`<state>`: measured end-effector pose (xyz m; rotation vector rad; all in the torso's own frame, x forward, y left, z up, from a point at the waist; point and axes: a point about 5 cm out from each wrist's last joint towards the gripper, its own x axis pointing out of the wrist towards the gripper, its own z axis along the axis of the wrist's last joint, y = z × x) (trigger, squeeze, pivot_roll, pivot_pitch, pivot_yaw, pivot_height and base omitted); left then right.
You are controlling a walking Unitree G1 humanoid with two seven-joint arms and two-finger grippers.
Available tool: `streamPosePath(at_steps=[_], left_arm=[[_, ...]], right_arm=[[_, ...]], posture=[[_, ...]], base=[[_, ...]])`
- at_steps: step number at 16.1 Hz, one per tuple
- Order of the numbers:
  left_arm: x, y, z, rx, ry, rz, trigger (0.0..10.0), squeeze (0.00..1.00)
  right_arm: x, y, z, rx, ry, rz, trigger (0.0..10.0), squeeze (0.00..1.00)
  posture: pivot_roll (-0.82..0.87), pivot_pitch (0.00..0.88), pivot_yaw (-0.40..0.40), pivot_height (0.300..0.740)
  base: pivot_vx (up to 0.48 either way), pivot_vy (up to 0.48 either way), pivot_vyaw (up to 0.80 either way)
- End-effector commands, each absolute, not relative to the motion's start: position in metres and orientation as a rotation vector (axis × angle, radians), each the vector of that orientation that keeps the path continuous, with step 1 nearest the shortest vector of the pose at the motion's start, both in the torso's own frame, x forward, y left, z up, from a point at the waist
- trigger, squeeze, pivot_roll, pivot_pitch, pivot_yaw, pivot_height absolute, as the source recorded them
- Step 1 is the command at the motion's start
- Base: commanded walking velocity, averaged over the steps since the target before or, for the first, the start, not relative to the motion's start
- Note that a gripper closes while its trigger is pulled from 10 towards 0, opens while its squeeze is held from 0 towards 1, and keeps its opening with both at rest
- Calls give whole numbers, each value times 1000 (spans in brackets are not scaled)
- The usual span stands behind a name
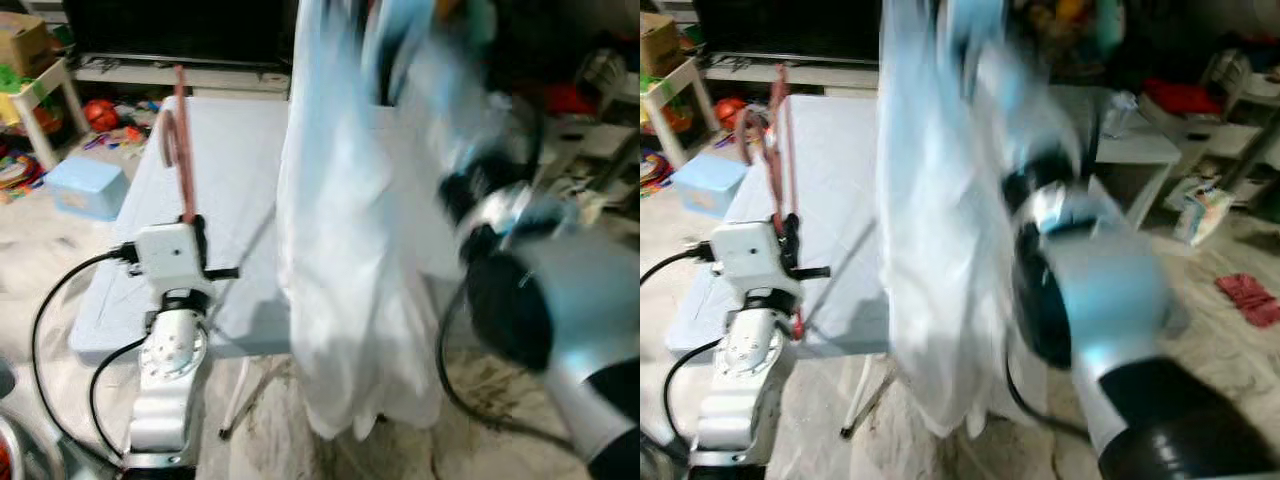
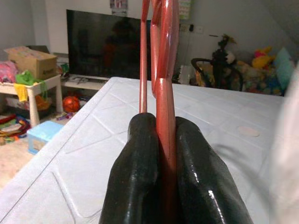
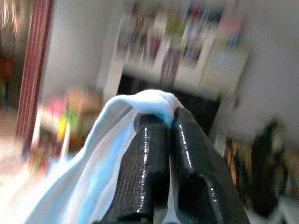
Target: Hang hanger
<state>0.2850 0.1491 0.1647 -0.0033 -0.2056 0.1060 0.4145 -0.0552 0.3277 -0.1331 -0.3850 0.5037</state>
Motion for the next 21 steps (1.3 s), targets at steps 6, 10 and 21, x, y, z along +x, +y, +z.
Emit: streamPosePath(at_steps=[6,10,21], left_arm=[[290,139,165,1,-197,52,10000,0],[293,139,158,29,-160,40,10000,0],[289,147,147,55,-102,13,10000,0]], right_arm=[[416,-123,225,-425,54,598,10000,1000],[407,-138,208,-433,127,720,10000,1000],[349,-170,167,-254,276,1066,10000,1000]], posture=[[123,0,-89,740],[117,0,-70,740],[116,0,-44,740]], base=[[0,0,0],[0,0,0],[0,0,0]])
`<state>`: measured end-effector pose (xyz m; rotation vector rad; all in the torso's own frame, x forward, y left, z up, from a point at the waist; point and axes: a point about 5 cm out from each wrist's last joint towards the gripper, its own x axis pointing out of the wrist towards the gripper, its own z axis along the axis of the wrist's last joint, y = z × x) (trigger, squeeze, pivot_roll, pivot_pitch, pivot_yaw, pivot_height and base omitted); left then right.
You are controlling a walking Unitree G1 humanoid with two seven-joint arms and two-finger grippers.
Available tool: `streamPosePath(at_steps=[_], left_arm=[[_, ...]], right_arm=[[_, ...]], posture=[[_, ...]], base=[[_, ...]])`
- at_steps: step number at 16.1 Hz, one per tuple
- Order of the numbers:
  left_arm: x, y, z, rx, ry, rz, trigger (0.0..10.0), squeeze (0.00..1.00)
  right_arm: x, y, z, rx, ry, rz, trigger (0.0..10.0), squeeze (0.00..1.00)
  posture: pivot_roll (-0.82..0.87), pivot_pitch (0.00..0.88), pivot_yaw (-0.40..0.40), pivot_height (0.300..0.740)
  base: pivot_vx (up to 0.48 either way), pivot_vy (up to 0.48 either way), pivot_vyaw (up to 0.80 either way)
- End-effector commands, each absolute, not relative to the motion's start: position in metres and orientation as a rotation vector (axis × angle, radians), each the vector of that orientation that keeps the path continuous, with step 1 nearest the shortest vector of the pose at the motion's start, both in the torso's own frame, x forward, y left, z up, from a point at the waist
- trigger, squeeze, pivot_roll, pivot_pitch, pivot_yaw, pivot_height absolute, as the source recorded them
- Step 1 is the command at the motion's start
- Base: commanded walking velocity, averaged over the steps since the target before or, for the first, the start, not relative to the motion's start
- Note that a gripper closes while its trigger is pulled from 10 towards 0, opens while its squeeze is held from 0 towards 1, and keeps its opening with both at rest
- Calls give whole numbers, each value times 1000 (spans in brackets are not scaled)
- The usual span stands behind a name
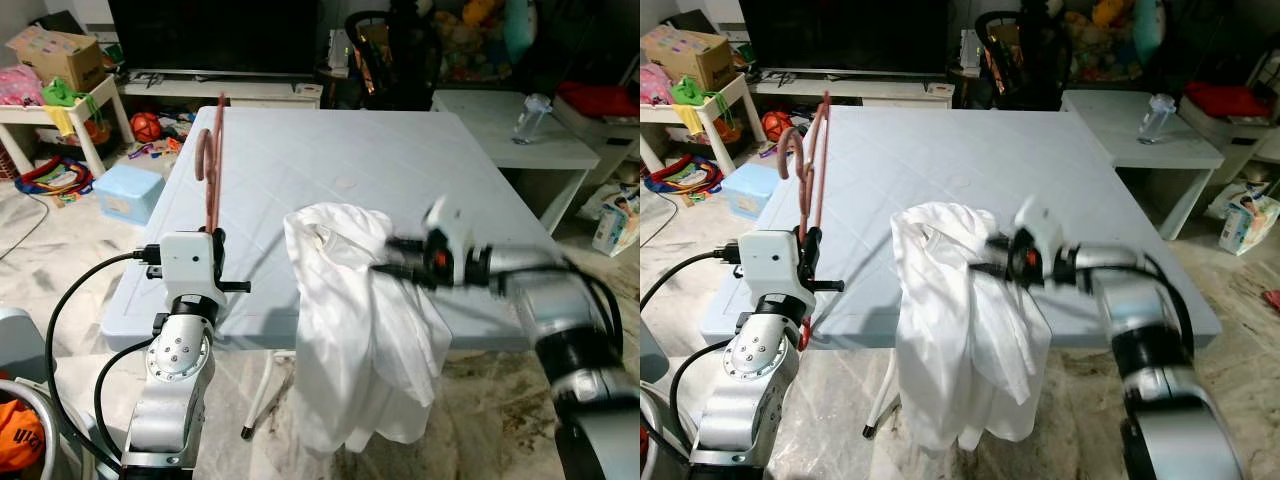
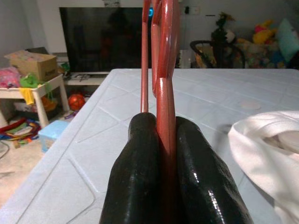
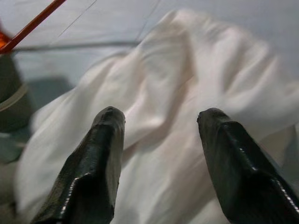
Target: Hang hanger
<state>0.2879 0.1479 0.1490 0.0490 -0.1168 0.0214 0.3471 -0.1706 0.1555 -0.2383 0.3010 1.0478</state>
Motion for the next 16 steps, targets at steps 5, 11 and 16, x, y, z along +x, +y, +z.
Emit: streamPosePath(at_steps=[5,11,16], left_arm=[[289,146,144,55,-84,9,10000,0],[290,144,142,49,-78,2,10000,0],[290,143,140,44,-73,4,10000,0]], right_arm=[[323,-165,152,-290,333,1029,10000,1000],[301,-144,116,-243,457,944,10000,0],[299,-129,98,-227,472,785,0,0]], posture=[[102,0,-40,740],[95,0,-46,740],[98,0,-49,740]], base=[[0,0,0],[0,0,0],[0,0,0]])
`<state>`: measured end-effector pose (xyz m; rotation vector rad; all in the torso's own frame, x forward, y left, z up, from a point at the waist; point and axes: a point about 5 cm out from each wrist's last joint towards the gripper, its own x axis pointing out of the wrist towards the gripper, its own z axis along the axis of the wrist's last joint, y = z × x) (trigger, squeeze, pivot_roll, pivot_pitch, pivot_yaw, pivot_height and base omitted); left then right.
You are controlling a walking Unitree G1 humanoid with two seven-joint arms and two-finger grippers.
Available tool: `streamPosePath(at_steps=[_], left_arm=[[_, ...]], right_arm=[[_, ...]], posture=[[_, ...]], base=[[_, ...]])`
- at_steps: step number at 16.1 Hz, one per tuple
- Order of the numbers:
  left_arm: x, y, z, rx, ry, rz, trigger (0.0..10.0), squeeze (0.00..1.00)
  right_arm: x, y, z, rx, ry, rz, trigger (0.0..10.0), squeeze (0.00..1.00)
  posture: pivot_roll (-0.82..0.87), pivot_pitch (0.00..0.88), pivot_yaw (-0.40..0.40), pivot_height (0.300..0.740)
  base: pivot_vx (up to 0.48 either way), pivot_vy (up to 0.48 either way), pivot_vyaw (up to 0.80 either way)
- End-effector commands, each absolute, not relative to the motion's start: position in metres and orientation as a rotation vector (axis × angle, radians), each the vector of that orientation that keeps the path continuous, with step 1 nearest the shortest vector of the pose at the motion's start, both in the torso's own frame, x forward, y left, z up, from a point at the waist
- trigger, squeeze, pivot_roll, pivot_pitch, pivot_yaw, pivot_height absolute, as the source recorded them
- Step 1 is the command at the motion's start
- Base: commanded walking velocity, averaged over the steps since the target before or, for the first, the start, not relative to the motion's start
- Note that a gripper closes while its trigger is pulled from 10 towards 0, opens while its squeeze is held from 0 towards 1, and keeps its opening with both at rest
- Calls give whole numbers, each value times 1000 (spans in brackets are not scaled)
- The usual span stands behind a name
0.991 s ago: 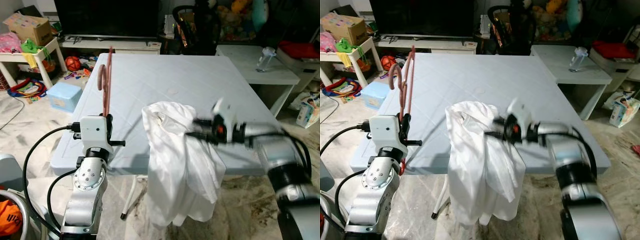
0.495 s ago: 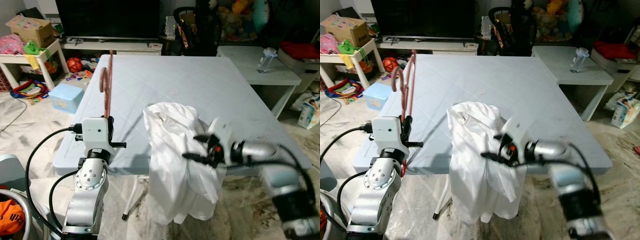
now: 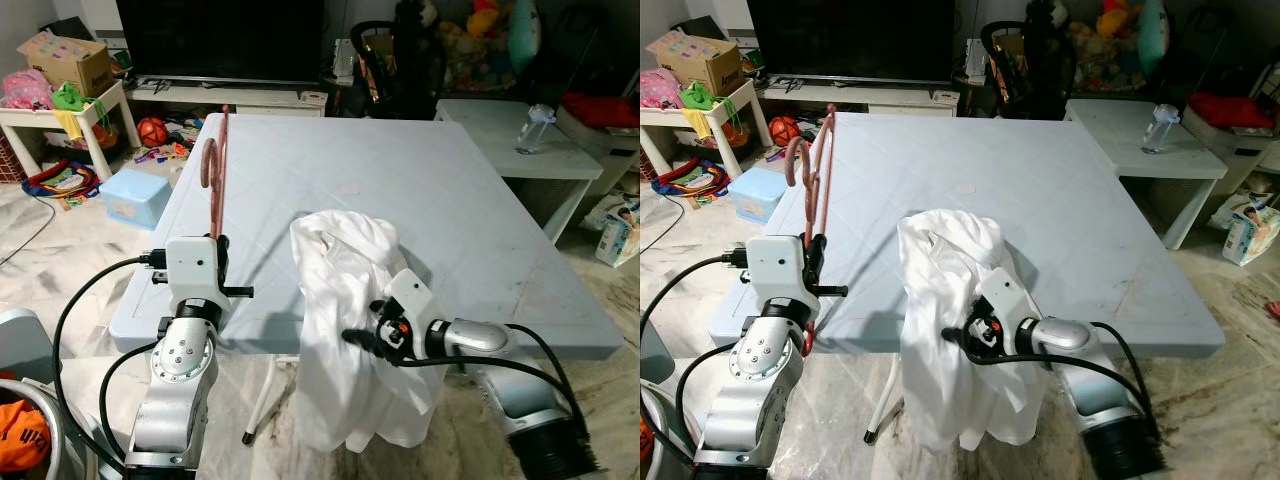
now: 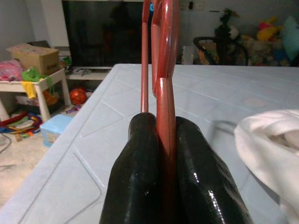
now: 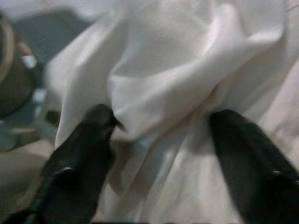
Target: Hang hanger
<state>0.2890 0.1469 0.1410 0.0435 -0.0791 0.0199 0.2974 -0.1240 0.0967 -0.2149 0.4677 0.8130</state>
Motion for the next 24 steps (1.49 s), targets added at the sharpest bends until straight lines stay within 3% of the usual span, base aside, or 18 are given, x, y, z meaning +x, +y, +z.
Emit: streamPosePath(at_steps=[1,6,12,16,20,24], left_arm=[[290,144,140,44,-71,6,10000,0],[289,142,139,37,-64,0,10000,0],[288,141,138,30,-57,2,10000,0],[286,142,136,35,-48,25,10000,0],[285,140,137,27,-59,22,10000,0],[286,141,143,44,-95,42,10000,0]], right_arm=[[303,-129,99,-227,455,736,0,0],[323,-131,105,-212,403,597,0,0],[350,-106,105,-151,398,556,0,0],[377,-99,128,-66,366,522,0,0],[417,-101,216,-22,103,348,0,0],[428,-140,332,115,-262,76,0,0]], posture=[[98,0,-50,740],[95,0,-48,740],[107,7,-55,740],[120,11,-67,740],[131,4,-76,740],[144,0,-81,740]], base=[[0,0,0],[0,0,0],[0,0,0],[0,0,0],[0,0,0],[0,0,0]])
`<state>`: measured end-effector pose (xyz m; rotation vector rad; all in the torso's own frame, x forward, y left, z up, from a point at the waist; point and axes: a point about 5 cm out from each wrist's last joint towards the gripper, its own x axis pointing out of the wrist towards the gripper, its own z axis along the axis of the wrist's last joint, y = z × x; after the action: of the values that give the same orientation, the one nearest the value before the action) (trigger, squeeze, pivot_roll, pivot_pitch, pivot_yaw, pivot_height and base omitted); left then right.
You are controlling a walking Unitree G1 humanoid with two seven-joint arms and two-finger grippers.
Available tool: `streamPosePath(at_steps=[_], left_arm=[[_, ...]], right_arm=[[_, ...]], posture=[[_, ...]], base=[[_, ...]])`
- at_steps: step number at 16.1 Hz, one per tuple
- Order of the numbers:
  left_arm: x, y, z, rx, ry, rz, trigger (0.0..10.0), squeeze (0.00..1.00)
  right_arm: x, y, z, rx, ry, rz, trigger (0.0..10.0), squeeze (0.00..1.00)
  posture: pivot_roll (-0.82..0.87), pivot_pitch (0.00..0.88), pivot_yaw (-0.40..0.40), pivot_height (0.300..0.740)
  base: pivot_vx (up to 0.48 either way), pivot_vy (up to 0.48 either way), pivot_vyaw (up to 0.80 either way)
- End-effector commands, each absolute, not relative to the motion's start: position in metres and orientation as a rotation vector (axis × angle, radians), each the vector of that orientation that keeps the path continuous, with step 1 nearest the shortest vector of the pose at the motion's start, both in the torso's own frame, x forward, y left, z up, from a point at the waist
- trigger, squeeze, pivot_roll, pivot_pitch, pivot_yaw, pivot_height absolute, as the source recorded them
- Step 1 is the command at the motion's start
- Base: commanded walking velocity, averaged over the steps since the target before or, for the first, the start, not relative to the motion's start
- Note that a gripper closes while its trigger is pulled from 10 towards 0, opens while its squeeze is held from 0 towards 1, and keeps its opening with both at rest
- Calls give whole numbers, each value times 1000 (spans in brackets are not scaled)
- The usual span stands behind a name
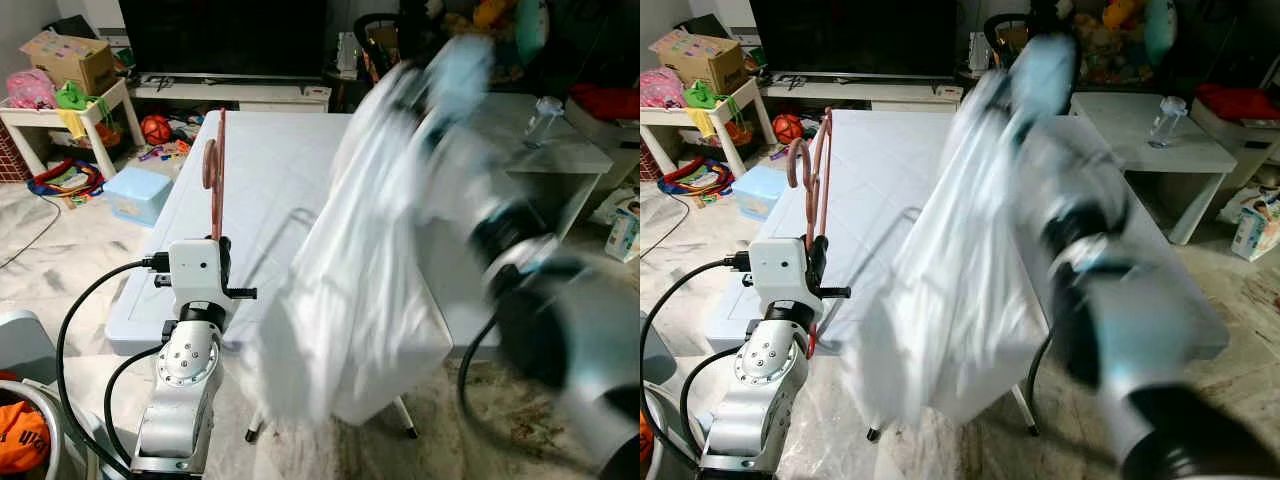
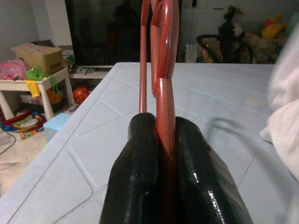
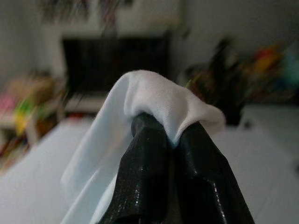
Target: Hang hanger
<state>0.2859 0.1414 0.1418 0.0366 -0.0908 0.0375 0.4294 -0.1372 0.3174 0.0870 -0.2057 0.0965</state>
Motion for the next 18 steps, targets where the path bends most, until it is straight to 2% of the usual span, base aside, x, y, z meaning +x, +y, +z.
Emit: streamPosePath(at_steps=[1,3,5,8,9,10,11,12,13,15,18], left_arm=[[286,140,143,45,-94,44,10000,0],[287,142,145,56,-111,82,10000,0],[288,144,146,62,-120,116,10000,0],[288,142,145,58,-123,104,10000,0],[288,140,144,55,-121,97,10000,0],[288,139,144,51,-120,90,10000,0],[288,138,144,47,-119,85,10000,0],[288,137,143,43,-114,79,10000,0],[289,136,142,38,-110,72,10000,0],[289,134,141,31,-106,60,10000,0],[288,133,140,29,-111,53,10000,0]], right_arm=[[427,-145,348,132,-313,54,0,0],[420,-155,384,181,-446,14,0,0],[416,-156,399,221,-522,22,0,0],[423,-137,362,93,-426,94,0,0],[428,-116,323,-41,-251,221,3922,0],[428,-106,295,-171,-138,303,10000,0],[426,-99,265,-335,-20,386,10000,0],[423,-99,245,-353,39,445,10000,1000],[418,-101,225,-392,102,536,10000,1000],[416,-110,219,-472,102,570,10000,1000],[413,-137,219,-452,129,633,10000,1000]], posture=[[146,0,-85,740],[146,0,-90,740],[145,0,-94,740],[142,0,-92,740],[141,0,-92,740],[140,0,-93,740],[139,0,-92,740],[137,0,-93,740],[137,0,-93,740],[135,0,-90,740],[126,0,-83,740]], base=[[0,0,0],[0,0,0],[0,0,0],[0,0,0],[0,0,0],[0,0,0],[0,0,0],[0,0,0],[0,0,0],[0,0,0],[0,0,0]])
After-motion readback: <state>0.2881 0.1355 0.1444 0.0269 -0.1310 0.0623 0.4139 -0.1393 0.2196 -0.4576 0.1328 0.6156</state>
